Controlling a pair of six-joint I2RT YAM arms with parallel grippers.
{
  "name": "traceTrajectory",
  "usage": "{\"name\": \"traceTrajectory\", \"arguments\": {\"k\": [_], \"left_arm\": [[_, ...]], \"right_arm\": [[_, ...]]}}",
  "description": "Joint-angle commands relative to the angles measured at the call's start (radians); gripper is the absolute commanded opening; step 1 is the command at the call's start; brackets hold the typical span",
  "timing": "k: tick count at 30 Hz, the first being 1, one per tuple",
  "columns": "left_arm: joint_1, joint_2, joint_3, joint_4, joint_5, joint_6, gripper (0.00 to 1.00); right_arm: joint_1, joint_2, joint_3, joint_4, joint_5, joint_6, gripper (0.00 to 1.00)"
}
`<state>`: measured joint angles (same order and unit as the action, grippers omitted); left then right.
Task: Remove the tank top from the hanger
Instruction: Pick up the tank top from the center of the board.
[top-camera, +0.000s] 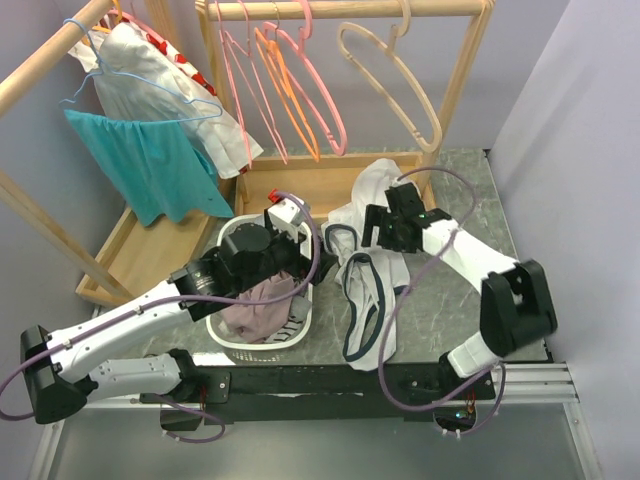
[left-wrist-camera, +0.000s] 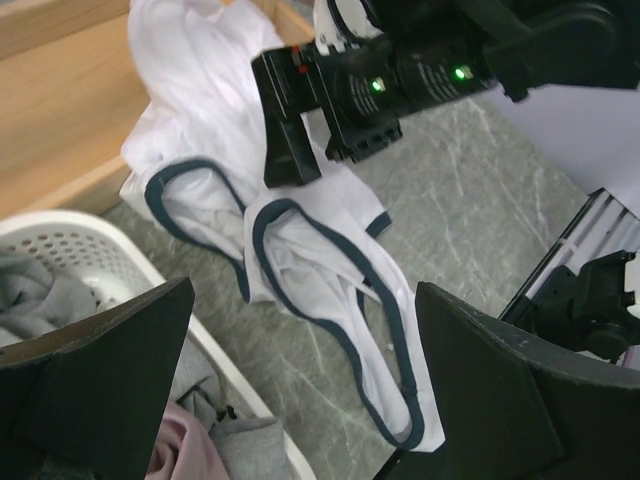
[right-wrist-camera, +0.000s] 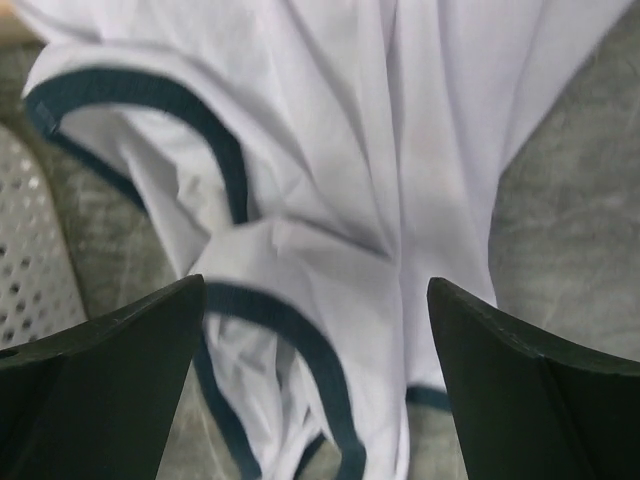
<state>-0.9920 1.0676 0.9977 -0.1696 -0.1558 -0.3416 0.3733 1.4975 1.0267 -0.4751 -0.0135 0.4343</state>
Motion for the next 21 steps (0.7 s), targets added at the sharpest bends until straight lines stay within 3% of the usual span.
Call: {"name": "traceTrajectory", "arguments": {"k": [1,5,13,15,16,18,19,21], "left_arm": [[-0.004,-0.057,-0.033,-0.013,-0.054,-0.040,0.99],[-0.004,-0.069,-0.031,-0.036,-0.085,-0.030,1.00],[-0.004,-0.083,-0.030,-0.044,-0.125,-0.022,0.99],[-0.004,-0.087,-0.030,-0.042,-0.133,-0.025,0.99],[-0.004,-0.093,-0.033,-0.038,-0.134,-0.027,0.99],[-0.004,-0.100,-0.031,-0.036,-0.145,-0.023,1.00],[-0.004,-0.106,-0.028,-0.039,-0.148,-0.020,0.99],[-0.004,-0.109,-0.027,-0.042,-0.154,-0.014,0.99]], "right_arm": [[0.012,0.108,0.073,0.059,0.081,0.011,1.00],[0.036,0.213,0.119,0.050,0.168,0.020,1.00],[0.076,0.346,0.153,0.020,0.187,0.044,0.97],[0.088,0.343,0.125,0.045,0.181,0.055,0.90],[0.090,0.342,0.115,0.053,0.173,0.061,0.81],[0.095,0.336,0.084,0.069,0.150,0.075,0.72],[0.093,0.333,0.073,0.081,0.136,0.078,0.58],[0.098,0.326,0.041,0.099,0.112,0.084,0.41]]}}
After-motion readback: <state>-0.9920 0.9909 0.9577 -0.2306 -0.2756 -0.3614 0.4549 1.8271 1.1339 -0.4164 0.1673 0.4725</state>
